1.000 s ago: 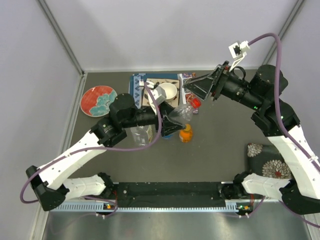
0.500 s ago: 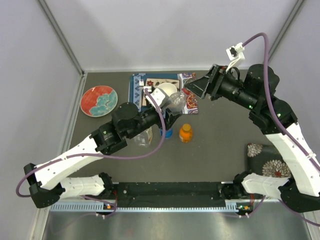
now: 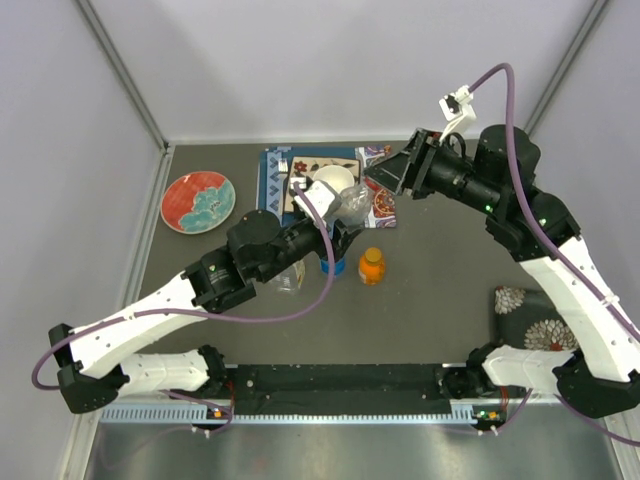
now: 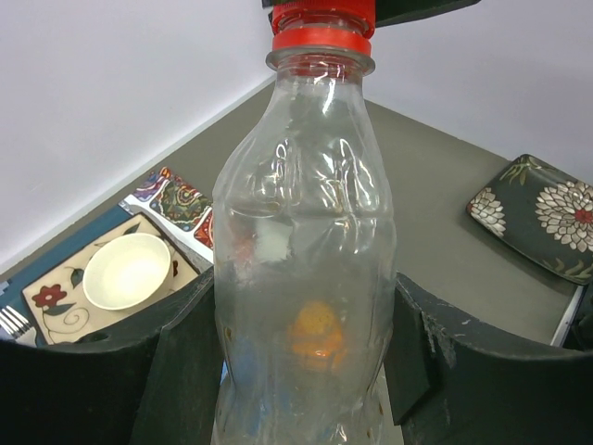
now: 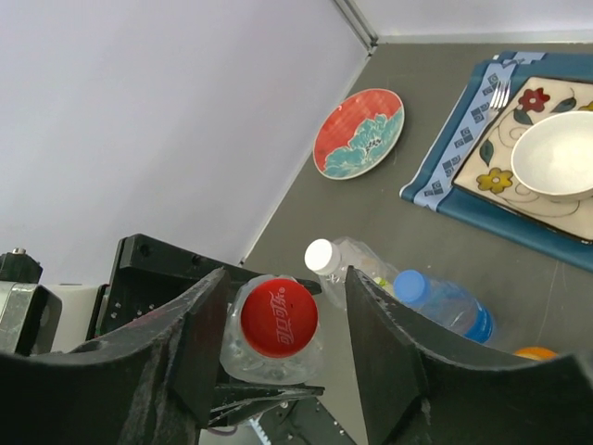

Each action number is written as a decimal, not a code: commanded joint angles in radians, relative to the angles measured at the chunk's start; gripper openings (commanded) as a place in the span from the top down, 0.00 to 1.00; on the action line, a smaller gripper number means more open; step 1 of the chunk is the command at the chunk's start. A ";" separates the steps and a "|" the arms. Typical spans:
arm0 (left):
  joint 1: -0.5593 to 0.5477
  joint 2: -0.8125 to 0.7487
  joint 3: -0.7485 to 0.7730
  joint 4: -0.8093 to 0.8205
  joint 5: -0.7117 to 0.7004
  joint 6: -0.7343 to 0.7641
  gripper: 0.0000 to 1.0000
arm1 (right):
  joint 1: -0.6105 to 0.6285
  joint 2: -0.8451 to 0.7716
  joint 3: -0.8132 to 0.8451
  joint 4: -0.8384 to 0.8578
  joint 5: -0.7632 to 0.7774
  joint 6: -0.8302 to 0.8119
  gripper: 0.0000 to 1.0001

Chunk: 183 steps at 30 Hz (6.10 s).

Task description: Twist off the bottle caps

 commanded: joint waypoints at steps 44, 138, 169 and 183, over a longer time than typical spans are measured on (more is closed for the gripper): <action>0.295 0.148 -0.044 0.975 1.386 -1.033 0.71 | 0.013 -0.140 -0.130 0.505 -1.077 -0.224 1.00; 0.368 -0.306 -0.272 0.110 0.801 -0.343 0.71 | -0.388 0.604 -0.576 0.234 0.457 -0.101 0.79; 0.364 -0.256 -0.281 0.127 0.778 -0.346 0.70 | -0.311 -0.090 -0.530 0.352 0.123 0.017 0.21; 0.357 -0.133 -0.169 0.110 0.787 -0.328 0.70 | -0.135 -0.262 -0.489 0.546 -0.310 0.066 0.09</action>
